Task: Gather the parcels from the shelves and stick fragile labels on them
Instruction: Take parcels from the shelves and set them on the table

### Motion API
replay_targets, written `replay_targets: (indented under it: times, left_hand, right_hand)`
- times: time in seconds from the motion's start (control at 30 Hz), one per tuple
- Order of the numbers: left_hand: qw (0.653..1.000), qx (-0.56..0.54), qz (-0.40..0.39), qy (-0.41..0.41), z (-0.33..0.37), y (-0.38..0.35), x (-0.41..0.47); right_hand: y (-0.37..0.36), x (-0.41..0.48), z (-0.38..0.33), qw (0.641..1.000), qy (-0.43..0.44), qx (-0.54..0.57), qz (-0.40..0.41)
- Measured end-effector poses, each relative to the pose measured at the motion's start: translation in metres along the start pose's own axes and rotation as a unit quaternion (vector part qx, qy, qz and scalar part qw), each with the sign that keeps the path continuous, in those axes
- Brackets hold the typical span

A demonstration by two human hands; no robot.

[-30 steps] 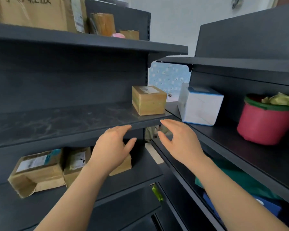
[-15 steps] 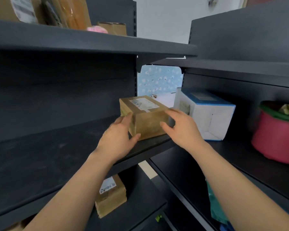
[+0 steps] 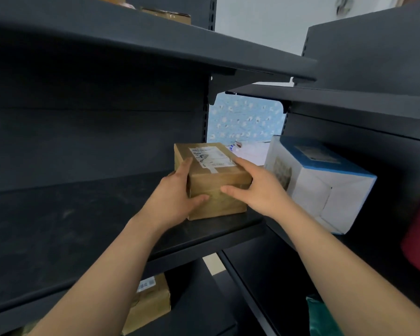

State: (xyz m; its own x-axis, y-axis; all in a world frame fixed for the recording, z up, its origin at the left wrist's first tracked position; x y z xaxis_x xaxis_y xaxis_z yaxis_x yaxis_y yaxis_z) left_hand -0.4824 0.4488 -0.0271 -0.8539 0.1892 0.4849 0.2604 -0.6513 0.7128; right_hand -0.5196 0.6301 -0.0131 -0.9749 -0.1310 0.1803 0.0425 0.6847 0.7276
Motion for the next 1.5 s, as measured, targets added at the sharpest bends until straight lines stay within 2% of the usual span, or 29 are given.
replay_targets:
  times: [0.2,0.47,0.6,0.83,0.97,1.13,1.23,1.5]
  left_hand:
    - [0.999,-0.024,0.042,-0.012,0.008,0.006,-0.010]
    - [0.991,-0.072,0.073,-0.084,0.051,0.023,-0.053]
    - [0.981,-0.129,0.052,-0.133,0.078,0.033,-0.081]
    - [0.952,-0.226,-0.035,-0.204,0.128,0.023,-0.145]
    - [0.923,-0.281,-0.111,-0.239,0.175,-0.001,-0.189]
    - [0.874,-0.346,-0.190,-0.282,0.248,-0.027,-0.252]
    - [0.843,-0.368,-0.230,-0.318,0.296,-0.040,-0.296]
    - [0.750,-0.423,-0.332,-0.386,0.448,-0.063,-0.450]
  right_hand:
    - [0.004,-0.014,0.000,0.999,0.006,0.008,0.034]
    - [0.032,-0.098,-0.021,0.993,-0.001,0.019,0.114]
    - [0.046,-0.162,-0.032,0.984,-0.039,0.015,0.174]
    - [0.052,-0.293,-0.032,0.952,-0.137,-0.019,0.273]
    - [0.063,-0.383,-0.026,0.925,-0.222,-0.052,0.305]
    - [0.084,-0.499,-0.025,0.873,-0.312,-0.109,0.359]
    - [0.093,-0.572,-0.028,0.843,-0.353,-0.107,0.391]
    - [0.121,-0.797,-0.043,0.739,-0.467,-0.133,0.467]
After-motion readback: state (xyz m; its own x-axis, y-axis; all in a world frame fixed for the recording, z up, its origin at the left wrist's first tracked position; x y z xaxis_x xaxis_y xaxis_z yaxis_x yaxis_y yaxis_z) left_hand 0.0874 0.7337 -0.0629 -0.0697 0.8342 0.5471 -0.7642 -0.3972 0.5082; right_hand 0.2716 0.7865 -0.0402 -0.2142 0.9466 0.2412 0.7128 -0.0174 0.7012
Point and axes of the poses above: each hand's wrist, its own x-axis towards the middle knuckle, its own y-axis out of the back of the hand, z = x × y, the point moved 7 cm from there along x, towards the middle knuckle, and after that the axes turned 15 degrees about -y, right-handed, at the moved point
